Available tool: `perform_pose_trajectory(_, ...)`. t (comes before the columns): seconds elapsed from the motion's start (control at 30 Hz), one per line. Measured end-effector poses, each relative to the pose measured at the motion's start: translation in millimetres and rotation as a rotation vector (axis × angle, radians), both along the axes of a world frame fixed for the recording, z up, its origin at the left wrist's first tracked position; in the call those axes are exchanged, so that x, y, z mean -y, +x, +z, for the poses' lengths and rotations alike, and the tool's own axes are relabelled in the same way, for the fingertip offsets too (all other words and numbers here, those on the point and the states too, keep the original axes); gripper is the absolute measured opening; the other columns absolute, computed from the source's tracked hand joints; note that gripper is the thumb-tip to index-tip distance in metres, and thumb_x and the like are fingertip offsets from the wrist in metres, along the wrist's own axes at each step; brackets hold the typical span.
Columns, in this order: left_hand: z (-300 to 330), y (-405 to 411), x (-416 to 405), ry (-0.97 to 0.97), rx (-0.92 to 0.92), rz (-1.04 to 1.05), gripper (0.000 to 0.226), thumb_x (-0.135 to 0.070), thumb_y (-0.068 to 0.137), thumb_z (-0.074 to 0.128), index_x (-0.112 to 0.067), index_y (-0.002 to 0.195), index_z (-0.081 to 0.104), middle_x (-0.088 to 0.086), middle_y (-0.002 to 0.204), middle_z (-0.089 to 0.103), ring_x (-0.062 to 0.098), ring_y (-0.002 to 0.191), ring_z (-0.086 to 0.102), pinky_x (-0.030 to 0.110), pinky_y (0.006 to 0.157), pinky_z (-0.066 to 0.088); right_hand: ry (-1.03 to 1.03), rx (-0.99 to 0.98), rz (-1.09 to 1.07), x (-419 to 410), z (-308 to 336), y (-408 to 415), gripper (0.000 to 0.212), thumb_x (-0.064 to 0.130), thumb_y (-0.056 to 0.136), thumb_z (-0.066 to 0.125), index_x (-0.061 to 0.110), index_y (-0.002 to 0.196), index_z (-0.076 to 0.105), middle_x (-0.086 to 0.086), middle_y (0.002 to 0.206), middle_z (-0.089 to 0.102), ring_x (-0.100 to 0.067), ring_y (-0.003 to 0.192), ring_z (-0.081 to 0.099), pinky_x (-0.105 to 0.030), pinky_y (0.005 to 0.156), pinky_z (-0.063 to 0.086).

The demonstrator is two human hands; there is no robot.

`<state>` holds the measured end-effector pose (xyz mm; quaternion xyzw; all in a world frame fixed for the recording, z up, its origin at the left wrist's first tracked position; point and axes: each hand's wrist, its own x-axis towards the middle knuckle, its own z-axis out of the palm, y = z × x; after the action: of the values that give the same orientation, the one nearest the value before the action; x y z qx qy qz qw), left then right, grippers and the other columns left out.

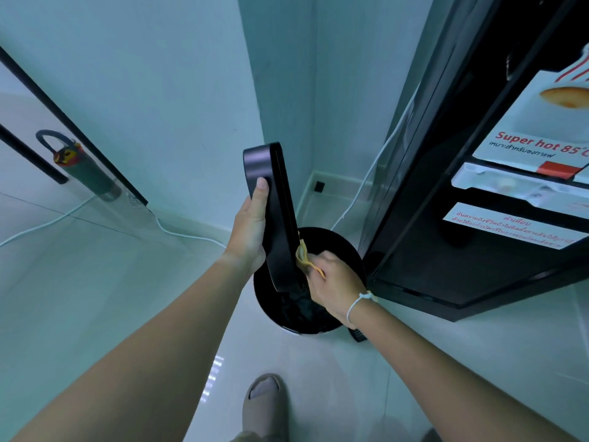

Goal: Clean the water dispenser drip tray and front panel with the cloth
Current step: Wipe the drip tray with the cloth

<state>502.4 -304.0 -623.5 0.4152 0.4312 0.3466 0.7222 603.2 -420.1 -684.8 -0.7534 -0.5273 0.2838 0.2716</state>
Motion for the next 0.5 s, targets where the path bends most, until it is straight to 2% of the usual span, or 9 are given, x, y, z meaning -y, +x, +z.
perform_pose_trajectory(0.13, 5.6, 2.6, 1.8, 0.007, 0.012, 0.000, 0.070, -0.066, 0.062, 0.054, -0.019, 0.114, 0.062, -0.001, 0.101, 0.069, 0.014, 0.091, 0.065, 0.029, 0.083, 0.054, -0.068, -0.086, -0.055, 10.5, -6.4, -4.0, 0.022, 0.023, 0.091, 0.045, 0.018, 0.097, 0.066, -0.003, 0.092, 0.053, -0.026, 0.083, 0.056, -0.037, 0.076, 0.047)
perform_pose_trajectory(0.2, 2.8, 3.3, 4.9, -0.001, -0.002, -0.011, 0.074, -0.069, 0.062, 0.058, -0.017, 0.114, 0.062, 0.001, 0.102, 0.068, 0.017, 0.093, 0.064, 0.031, 0.086, 0.053, -0.033, -0.134, -0.091, 7.5, -1.1, -4.7, 0.024, 0.019, 0.091, 0.045, 0.012, 0.098, 0.067, -0.005, 0.094, 0.055, -0.025, 0.084, 0.056, -0.033, 0.077, 0.045)
perform_pose_trajectory(0.33, -5.8, 5.7, 18.5, -0.028, -0.020, -0.059, 0.088, -0.070, 0.062, 0.068, -0.007, 0.123, 0.059, 0.010, 0.113, 0.067, 0.024, 0.101, 0.065, 0.037, 0.094, 0.051, 0.143, -0.261, -0.201, -13.7, 22.4, -4.1, 0.021, 0.008, 0.092, 0.045, 0.002, 0.094, 0.065, -0.007, 0.092, 0.057, -0.023, 0.085, 0.054, -0.025, 0.073, 0.036)
perform_pose_trajectory(0.43, -8.0, 9.1, 27.9, -0.026, -0.001, -0.089, 0.080, -0.068, 0.067, 0.067, -0.011, 0.122, 0.061, 0.012, 0.121, 0.067, 0.025, 0.114, 0.062, 0.037, 0.099, 0.048, 0.285, -0.296, -0.258, -36.2, 42.1, 5.3, 0.019, 0.004, 0.091, 0.046, -0.002, 0.085, 0.063, 0.006, 0.076, 0.045, -0.018, 0.080, 0.048, -0.022, 0.071, 0.033)
perform_pose_trajectory(0.5, -9.0, 11.5, 31.6, -0.011, -0.001, -0.103, 0.071, -0.062, 0.066, 0.063, -0.013, 0.118, 0.063, 0.010, 0.119, 0.068, 0.024, 0.113, 0.062, 0.036, 0.097, 0.049, 0.340, -0.336, -0.298, -43.9, 51.3, 8.4, 0.020, 0.005, 0.091, 0.045, 0.000, 0.094, 0.065, 0.003, 0.084, 0.049, -0.015, 0.085, 0.050, -0.018, 0.073, 0.036)
